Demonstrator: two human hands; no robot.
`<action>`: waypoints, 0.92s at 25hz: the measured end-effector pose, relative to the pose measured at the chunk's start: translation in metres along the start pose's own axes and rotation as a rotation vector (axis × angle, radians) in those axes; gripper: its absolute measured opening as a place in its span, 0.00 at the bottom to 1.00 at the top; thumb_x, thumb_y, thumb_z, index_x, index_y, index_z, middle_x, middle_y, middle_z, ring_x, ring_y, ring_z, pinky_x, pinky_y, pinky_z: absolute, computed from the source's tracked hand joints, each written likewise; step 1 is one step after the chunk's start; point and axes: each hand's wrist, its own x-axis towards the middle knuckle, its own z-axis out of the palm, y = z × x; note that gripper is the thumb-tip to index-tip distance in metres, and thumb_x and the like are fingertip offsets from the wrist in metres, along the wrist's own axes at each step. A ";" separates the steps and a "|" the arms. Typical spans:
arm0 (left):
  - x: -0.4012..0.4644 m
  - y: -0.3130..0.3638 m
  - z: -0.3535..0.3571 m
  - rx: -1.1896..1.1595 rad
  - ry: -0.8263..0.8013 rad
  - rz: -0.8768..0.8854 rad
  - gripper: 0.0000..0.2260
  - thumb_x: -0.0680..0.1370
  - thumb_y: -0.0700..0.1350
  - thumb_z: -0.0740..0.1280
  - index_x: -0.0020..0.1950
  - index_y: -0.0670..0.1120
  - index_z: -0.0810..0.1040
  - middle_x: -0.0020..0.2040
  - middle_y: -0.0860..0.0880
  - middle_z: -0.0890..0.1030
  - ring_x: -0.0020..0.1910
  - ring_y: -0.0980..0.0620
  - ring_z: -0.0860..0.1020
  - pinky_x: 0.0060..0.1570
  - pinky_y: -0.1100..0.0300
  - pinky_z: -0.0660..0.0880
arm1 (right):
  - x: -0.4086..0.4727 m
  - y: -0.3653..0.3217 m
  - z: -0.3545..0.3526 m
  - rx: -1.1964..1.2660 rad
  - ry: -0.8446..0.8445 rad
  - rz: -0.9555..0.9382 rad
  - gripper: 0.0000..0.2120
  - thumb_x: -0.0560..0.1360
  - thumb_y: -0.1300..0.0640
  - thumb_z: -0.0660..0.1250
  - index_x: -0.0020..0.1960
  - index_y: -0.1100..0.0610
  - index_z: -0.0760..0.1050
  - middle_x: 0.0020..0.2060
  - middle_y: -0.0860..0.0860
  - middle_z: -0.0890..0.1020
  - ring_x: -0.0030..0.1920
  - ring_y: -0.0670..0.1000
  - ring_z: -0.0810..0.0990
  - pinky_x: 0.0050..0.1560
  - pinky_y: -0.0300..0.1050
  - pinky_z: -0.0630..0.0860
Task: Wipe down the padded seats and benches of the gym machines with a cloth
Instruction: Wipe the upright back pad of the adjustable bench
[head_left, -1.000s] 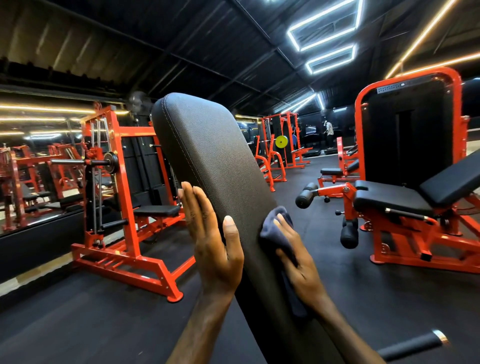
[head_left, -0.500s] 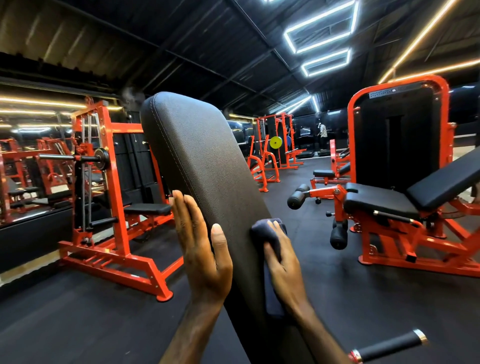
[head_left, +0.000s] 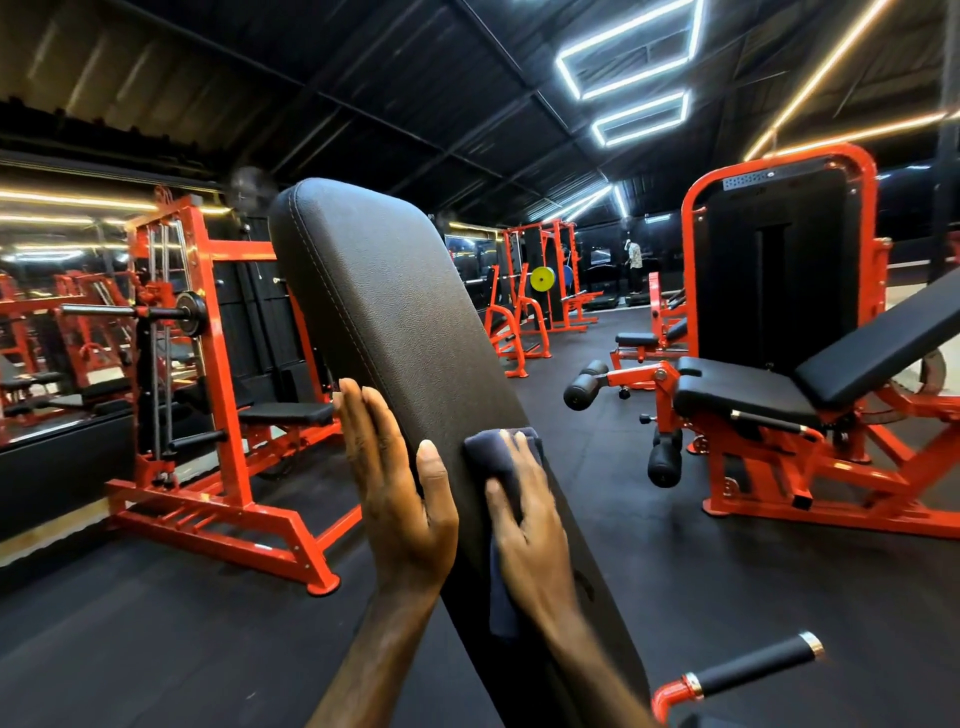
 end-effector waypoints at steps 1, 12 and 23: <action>0.000 0.000 0.000 -0.003 0.000 -0.002 0.29 0.84 0.39 0.59 0.83 0.33 0.53 0.86 0.37 0.49 0.86 0.39 0.47 0.83 0.39 0.49 | -0.010 -0.001 -0.005 0.018 -0.032 -0.092 0.27 0.84 0.50 0.62 0.82 0.41 0.64 0.81 0.37 0.64 0.82 0.42 0.58 0.81 0.53 0.58; -0.005 0.000 0.002 -0.021 -0.016 -0.033 0.28 0.85 0.40 0.57 0.83 0.33 0.53 0.86 0.38 0.48 0.86 0.39 0.47 0.83 0.38 0.50 | -0.040 -0.002 -0.016 0.040 -0.093 -0.176 0.28 0.84 0.56 0.63 0.82 0.44 0.64 0.81 0.40 0.64 0.83 0.46 0.59 0.81 0.56 0.58; -0.032 0.012 0.002 -0.025 -0.046 -0.076 0.30 0.85 0.40 0.59 0.83 0.33 0.52 0.86 0.38 0.48 0.86 0.38 0.47 0.83 0.42 0.49 | -0.072 0.025 -0.032 0.031 -0.172 -0.197 0.29 0.83 0.59 0.63 0.83 0.49 0.62 0.83 0.44 0.63 0.84 0.50 0.58 0.82 0.56 0.56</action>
